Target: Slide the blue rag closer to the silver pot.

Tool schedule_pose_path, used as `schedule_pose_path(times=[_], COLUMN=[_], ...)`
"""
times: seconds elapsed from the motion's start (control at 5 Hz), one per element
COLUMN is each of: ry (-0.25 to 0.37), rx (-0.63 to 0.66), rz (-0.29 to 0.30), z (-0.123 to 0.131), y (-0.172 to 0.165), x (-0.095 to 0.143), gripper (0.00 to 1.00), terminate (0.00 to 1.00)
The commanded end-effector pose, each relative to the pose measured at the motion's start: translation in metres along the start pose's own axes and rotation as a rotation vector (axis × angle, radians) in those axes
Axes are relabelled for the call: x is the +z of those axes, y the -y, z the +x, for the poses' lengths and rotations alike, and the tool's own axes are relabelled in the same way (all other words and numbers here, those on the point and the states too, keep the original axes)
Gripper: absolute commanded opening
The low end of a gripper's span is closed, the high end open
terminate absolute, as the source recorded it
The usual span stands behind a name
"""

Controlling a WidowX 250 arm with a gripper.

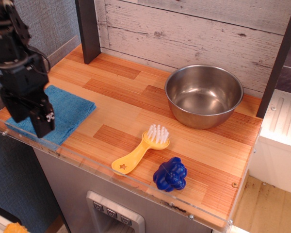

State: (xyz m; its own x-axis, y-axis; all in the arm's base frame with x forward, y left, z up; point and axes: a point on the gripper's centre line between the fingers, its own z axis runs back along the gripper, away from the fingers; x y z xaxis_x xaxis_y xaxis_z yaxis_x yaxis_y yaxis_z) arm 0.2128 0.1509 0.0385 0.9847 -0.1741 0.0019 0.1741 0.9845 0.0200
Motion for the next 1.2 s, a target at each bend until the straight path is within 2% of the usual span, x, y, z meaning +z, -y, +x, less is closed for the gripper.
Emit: schedule_pose_path(times=[0.0, 0.2, 0.4, 0.6, 1.0], ry=[0.052, 0.073, 0.028, -0.03, -0.055], rx=[-0.053, -0.076, -0.105, -0.1, -0.093], rz=[0.045, 0.058, 0.1, 0.086, 0.018], z=[0.037, 0.048, 0.044, 0.034, 0.032], y=[-0.012, -0.016, -0.019, -0.019, 0.005], x=[0.011, 0.019, 0.008, -0.017, -0.064], gripper=[1.0, 1.0, 1.0, 1.0, 1.0], terminate=[0.0, 0.0, 0.0, 0.0, 0.0])
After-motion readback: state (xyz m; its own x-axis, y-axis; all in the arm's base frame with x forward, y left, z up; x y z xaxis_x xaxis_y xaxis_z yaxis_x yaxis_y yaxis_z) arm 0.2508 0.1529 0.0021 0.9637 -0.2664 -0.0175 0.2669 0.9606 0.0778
